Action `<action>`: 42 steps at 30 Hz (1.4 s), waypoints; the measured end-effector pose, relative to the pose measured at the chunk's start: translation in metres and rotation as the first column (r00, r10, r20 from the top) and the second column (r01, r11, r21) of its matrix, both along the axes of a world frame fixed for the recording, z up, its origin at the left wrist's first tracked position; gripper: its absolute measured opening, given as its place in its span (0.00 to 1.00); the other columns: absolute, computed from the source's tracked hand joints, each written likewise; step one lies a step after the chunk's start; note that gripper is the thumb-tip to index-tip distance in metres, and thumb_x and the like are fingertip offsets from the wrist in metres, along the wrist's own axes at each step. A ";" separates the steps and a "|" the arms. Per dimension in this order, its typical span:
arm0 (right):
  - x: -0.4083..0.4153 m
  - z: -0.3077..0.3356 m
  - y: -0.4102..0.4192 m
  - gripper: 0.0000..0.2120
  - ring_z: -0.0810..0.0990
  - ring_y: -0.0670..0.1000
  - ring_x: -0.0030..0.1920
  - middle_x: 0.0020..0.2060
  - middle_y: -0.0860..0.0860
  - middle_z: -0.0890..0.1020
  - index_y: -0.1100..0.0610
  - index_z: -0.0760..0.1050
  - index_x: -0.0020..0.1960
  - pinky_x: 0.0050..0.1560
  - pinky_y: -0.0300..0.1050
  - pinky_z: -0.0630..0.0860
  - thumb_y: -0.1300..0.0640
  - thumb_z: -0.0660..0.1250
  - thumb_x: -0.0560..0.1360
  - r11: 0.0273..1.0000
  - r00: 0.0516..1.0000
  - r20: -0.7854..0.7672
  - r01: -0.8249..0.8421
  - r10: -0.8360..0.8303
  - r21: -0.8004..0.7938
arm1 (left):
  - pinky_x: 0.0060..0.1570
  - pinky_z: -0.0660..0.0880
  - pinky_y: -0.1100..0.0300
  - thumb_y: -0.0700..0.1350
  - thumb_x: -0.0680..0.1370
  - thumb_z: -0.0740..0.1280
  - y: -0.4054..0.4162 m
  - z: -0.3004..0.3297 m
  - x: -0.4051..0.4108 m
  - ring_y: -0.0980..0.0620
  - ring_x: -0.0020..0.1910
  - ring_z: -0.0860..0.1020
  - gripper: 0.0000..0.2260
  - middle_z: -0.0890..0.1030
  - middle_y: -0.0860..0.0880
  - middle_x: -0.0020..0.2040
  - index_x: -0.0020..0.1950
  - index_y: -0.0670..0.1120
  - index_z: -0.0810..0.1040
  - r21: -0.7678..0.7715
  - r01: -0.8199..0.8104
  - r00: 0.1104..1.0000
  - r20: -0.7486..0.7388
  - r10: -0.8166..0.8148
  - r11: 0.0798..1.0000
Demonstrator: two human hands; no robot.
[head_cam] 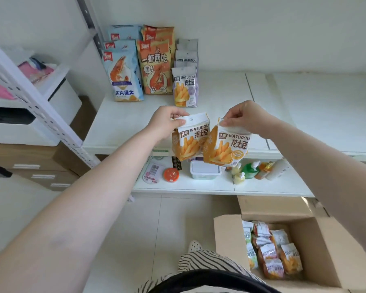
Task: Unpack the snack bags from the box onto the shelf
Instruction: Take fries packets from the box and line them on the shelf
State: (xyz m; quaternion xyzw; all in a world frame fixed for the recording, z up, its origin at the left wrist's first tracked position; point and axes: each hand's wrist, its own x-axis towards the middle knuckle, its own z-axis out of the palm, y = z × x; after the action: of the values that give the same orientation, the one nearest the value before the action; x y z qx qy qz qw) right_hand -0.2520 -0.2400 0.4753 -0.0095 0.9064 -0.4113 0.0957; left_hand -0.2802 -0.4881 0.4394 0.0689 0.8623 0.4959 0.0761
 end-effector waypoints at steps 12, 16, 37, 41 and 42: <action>-0.117 -0.020 0.005 0.05 0.73 0.43 0.30 0.29 0.47 0.78 0.53 0.82 0.39 0.33 0.35 0.68 0.56 0.75 0.72 0.995 0.996 0.036 0.076 -0.078 0.069 | 0.55 0.76 0.55 0.35 0.77 0.67 0.013 -0.015 -0.125 0.50 0.52 0.77 0.10 0.80 0.44 0.56 0.55 0.46 0.80 0.045 0.079 0.992 0.094 -0.083 0.996; -0.131 -0.034 -0.002 0.05 0.74 0.47 0.33 0.32 0.49 0.79 0.58 0.82 0.42 0.37 0.41 0.70 0.57 0.75 0.72 0.991 0.991 -0.059 0.121 -0.118 0.061 | 0.57 0.76 0.56 0.35 0.78 0.65 0.012 -0.022 -0.155 0.49 0.56 0.78 0.10 0.79 0.47 0.57 0.53 0.49 0.79 0.079 0.123 0.988 0.080 -0.130 0.989; -0.104 -0.097 -0.028 0.11 0.70 0.55 0.56 0.53 0.50 0.69 0.59 0.76 0.46 0.56 0.44 0.70 0.54 0.75 0.71 0.877 0.695 -0.550 0.448 -0.463 -0.173 | 0.58 0.73 0.63 0.36 0.77 0.68 0.028 -0.078 -0.147 0.51 0.62 0.76 0.18 0.79 0.48 0.61 0.66 0.46 0.72 0.336 0.116 0.981 0.108 -0.160 0.935; -0.092 -0.123 -0.013 0.32 0.67 0.53 0.62 0.60 0.52 0.68 0.60 0.69 0.62 0.63 0.35 0.64 0.48 0.77 0.65 0.872 0.752 -0.443 0.446 -0.488 -0.203 | 0.68 0.68 0.54 0.42 0.78 0.68 0.029 -0.092 -0.148 0.51 0.65 0.74 0.22 0.77 0.49 0.65 0.71 0.46 0.69 0.267 0.138 0.963 0.190 -0.193 0.954; -0.091 -0.125 -0.010 0.37 0.66 0.52 0.64 0.62 0.51 0.67 0.60 0.66 0.66 0.63 0.32 0.63 0.45 0.77 0.64 0.851 0.749 -0.403 0.469 -0.526 -0.237 | 0.69 0.68 0.53 0.44 0.77 0.68 0.030 -0.094 -0.147 0.51 0.65 0.74 0.24 0.76 0.50 0.66 0.72 0.46 0.67 0.255 0.157 0.957 0.201 -0.212 0.954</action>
State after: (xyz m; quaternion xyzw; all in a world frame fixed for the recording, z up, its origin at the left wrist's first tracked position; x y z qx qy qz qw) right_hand -0.3425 -0.2497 0.3503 0.1311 0.8460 -0.4617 -0.2321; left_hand -0.4277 -0.4584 0.3457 0.1014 0.7725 0.5902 0.2111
